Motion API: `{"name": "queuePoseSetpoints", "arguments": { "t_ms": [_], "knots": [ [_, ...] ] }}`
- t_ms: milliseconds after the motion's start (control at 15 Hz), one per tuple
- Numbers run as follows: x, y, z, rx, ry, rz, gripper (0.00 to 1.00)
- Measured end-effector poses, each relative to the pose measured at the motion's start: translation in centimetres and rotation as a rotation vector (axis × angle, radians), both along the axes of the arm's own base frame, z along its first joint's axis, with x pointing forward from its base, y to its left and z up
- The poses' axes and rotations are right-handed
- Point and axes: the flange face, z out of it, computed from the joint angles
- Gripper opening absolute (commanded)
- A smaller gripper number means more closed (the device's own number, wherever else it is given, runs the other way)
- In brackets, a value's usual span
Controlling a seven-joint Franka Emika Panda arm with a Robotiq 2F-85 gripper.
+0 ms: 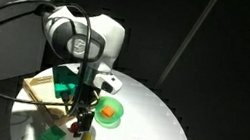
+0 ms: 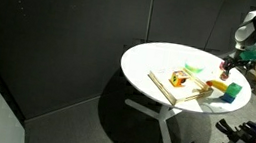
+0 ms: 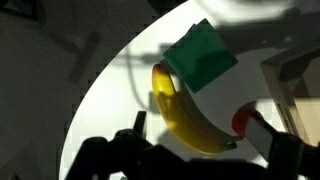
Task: Move the banana to the left
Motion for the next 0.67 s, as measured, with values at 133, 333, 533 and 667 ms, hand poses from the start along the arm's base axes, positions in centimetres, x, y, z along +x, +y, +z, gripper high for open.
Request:
{"name": "queuePoseSetpoints", "arguments": {
  "t_ms": [133,333,533,667],
  "knots": [
    [0.01,0.01,0.00,0.000,0.000,0.000,1.00],
    [0.01,0.02,-0.03,0.000,0.001,0.000,1.00],
    [-0.03,-0.24,-0.18,0.010,-0.006,-0.021,1.00],
    [0.03,-0.65,-0.35,0.025,-0.016,-0.042,1.00]
  ]
}}
